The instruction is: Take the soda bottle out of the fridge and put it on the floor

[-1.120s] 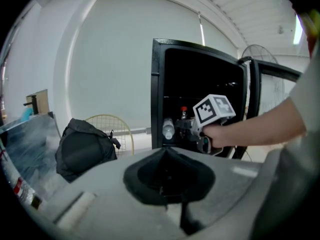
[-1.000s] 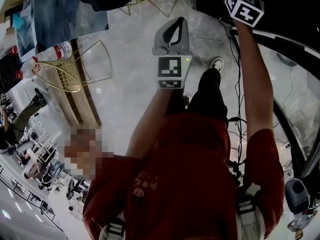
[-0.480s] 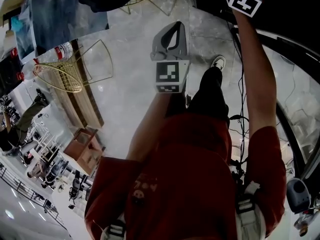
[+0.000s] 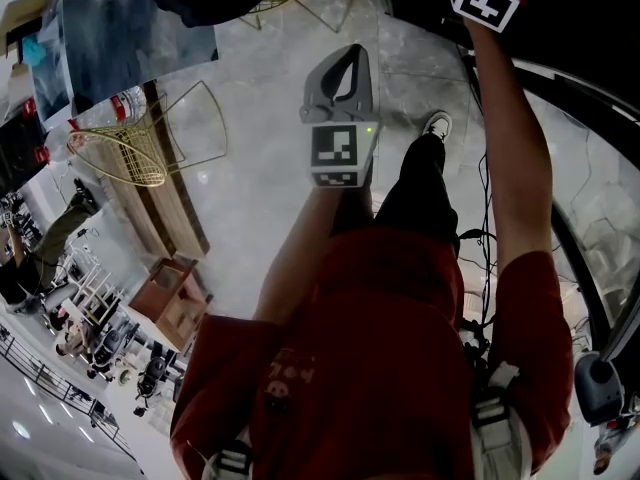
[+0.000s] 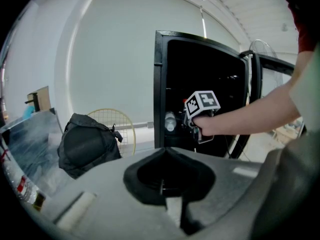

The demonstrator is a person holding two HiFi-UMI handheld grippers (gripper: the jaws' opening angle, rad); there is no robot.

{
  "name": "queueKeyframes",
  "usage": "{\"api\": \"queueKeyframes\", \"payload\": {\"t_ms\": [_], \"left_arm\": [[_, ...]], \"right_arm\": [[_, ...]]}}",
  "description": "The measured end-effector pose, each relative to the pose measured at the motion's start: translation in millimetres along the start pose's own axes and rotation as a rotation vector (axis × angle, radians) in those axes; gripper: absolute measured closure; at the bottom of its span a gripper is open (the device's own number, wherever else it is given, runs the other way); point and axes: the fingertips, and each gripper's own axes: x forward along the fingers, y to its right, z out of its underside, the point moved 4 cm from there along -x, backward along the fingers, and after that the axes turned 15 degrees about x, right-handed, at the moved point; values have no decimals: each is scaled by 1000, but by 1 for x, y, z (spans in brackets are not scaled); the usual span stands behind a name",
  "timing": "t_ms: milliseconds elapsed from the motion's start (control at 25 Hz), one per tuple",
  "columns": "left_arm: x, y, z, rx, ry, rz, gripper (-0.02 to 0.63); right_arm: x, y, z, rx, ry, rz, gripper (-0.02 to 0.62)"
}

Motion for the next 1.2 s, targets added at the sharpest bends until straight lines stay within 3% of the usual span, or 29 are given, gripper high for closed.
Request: {"api": "queueKeyframes", "payload": {"t_ms": [720, 920, 1200], "left_arm": [[-24, 3, -7, -7, 16, -30, 606], [-35, 8, -5, -8, 21, -38, 606], [-46, 10, -11, -3, 33, -31, 606]], "right_arm": [[-26, -7, 8, -24, -34, -34, 291], [-43, 1, 11, 25, -33, -21, 293], [-65, 0, 17, 6, -58, -7, 293]]}}
